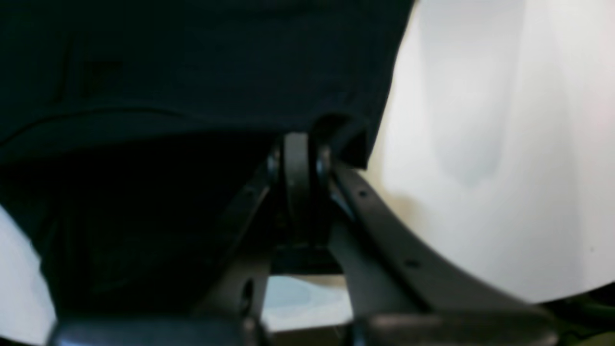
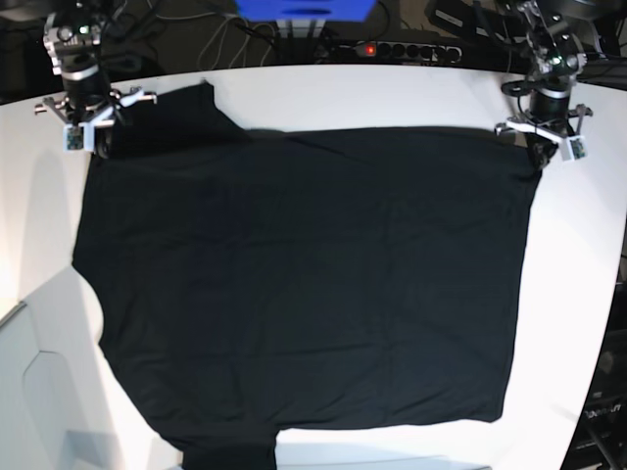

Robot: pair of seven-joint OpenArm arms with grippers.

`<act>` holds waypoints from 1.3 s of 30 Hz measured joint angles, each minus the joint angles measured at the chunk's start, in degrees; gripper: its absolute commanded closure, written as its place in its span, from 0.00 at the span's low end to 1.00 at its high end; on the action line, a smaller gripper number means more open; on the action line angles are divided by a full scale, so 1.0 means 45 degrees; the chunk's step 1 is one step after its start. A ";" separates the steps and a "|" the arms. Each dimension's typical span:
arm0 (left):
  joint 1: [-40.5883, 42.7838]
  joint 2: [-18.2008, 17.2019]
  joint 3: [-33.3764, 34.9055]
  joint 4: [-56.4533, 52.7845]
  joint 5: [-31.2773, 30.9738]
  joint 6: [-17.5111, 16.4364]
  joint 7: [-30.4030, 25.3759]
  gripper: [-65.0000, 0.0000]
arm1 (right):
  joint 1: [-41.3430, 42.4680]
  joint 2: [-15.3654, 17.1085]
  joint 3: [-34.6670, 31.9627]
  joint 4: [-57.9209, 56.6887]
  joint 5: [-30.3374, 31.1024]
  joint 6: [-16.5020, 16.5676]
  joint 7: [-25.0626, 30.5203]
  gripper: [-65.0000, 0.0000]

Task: Fold the T-shirt properly
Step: 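Lift both hem corners and carry them toward the collar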

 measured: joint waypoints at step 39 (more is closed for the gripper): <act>-0.6300 -0.0121 -0.0112 -0.3007 0.0044 0.0083 0.0063 1.00 | 0.9957 0.0583 -0.1141 -0.6611 -0.3808 0.0102 -0.0952 1.00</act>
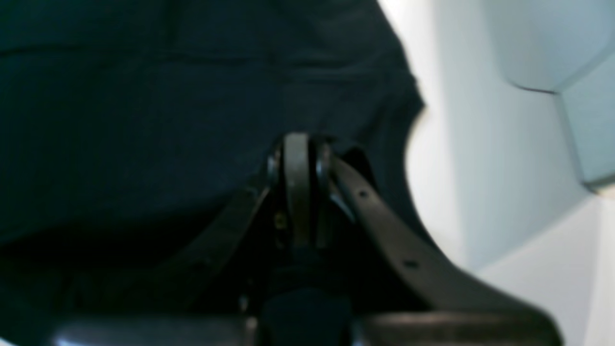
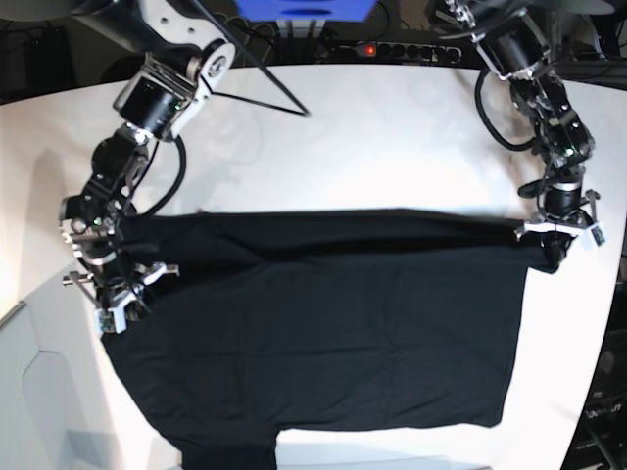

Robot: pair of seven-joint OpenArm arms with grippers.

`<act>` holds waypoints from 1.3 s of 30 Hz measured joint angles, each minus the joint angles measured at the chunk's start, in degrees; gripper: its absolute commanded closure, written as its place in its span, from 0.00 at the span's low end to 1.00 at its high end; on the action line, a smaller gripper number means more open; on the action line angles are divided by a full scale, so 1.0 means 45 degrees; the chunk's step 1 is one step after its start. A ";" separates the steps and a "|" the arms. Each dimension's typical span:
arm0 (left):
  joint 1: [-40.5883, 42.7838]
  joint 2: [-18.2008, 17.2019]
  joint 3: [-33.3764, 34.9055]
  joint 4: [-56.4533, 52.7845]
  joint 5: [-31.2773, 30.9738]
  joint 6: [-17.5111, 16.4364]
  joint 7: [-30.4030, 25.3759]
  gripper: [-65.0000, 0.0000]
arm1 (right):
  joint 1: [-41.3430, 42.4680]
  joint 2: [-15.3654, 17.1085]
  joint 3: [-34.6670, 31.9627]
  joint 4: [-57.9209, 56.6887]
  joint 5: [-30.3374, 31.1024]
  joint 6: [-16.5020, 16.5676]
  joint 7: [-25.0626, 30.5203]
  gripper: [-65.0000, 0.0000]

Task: Fold the T-shirt properly
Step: 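Lift both hem corners and carry them toward the collar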

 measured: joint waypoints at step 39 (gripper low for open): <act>-0.2205 0.0005 0.0423 -0.2288 0.1579 0.0019 -0.0015 1.00 | 0.1758 0.0981 -0.0767 -0.3230 0.0000 0.0000 0.0000 1.00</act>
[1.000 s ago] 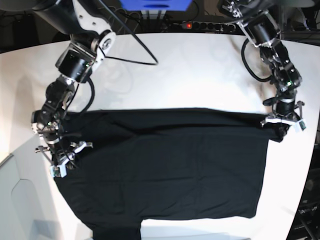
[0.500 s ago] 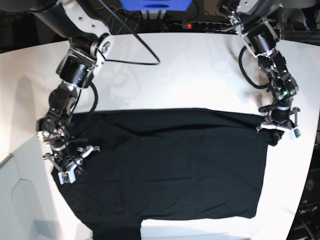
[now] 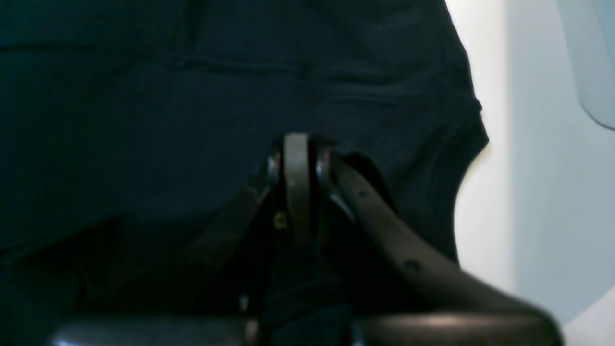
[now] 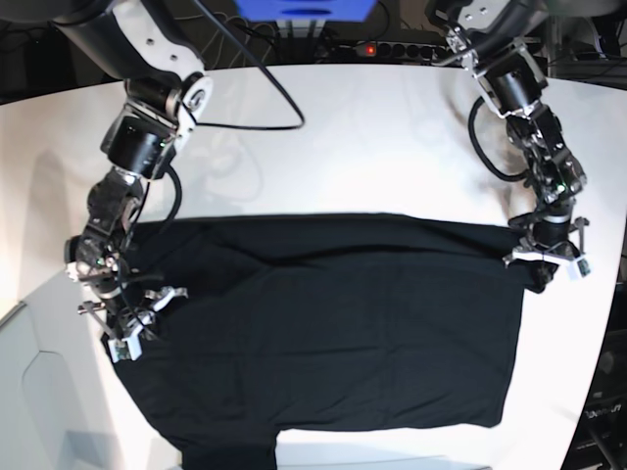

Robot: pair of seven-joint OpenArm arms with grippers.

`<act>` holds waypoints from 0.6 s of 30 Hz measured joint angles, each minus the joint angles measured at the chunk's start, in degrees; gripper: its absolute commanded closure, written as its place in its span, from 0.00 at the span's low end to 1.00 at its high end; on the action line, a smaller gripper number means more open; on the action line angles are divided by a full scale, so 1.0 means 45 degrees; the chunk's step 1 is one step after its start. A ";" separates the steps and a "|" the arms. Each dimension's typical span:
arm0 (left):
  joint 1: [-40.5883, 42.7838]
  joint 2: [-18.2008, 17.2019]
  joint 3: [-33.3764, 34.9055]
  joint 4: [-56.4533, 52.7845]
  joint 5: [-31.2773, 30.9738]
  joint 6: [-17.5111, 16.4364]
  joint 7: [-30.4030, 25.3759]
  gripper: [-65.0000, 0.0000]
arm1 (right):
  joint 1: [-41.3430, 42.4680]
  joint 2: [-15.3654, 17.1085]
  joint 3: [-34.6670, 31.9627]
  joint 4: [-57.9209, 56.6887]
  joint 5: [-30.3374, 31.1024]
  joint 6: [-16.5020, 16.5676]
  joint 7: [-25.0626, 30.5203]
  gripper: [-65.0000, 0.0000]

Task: Fold the T-shirt properly
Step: 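Lift both hem corners and carry them toward the collar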

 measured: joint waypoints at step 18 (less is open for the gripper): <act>-0.0170 -0.0277 -0.0087 -0.0437 -0.0146 -0.0049 -0.0024 1.00 | -0.0024 -0.0024 0.0087 0.0651 0.0039 -0.0005 0.0005 1.00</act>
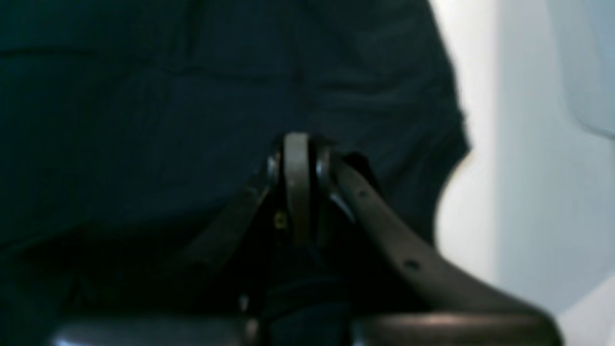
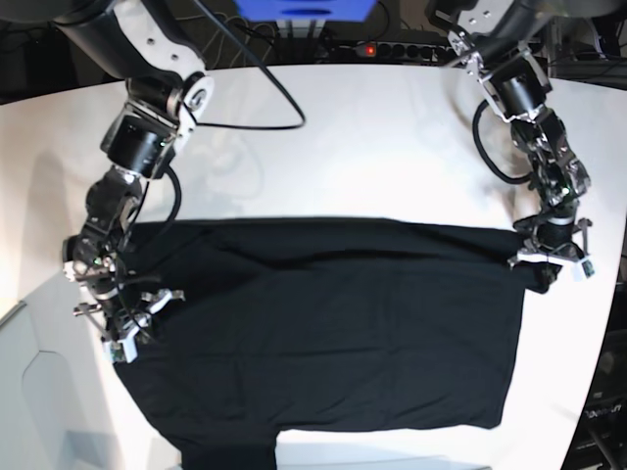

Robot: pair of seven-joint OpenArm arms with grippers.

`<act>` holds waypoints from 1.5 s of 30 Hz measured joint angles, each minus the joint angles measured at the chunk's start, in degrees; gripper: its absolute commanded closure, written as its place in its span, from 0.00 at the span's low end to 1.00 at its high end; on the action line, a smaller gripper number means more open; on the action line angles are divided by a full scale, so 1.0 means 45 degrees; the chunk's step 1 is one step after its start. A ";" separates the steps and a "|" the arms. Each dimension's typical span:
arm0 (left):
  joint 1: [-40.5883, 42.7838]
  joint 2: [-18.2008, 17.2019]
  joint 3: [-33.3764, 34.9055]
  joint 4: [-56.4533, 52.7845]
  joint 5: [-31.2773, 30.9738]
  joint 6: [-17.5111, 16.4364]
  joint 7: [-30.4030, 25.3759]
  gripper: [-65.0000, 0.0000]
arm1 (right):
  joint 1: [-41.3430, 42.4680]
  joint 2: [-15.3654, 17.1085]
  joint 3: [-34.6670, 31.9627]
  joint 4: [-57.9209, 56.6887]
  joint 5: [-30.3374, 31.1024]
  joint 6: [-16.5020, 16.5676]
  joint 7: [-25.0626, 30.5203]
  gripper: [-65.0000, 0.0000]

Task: Fold the T-shirt properly
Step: 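Lift both hem corners and carry them toward the collar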

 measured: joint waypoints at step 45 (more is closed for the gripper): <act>0.0680 0.0359 -0.0495 -0.0573 -0.0024 -0.0053 0.0996 0.37 | -0.0272 -0.0097 -0.0015 0.0374 0.0034 0.0005 0.0617 0.46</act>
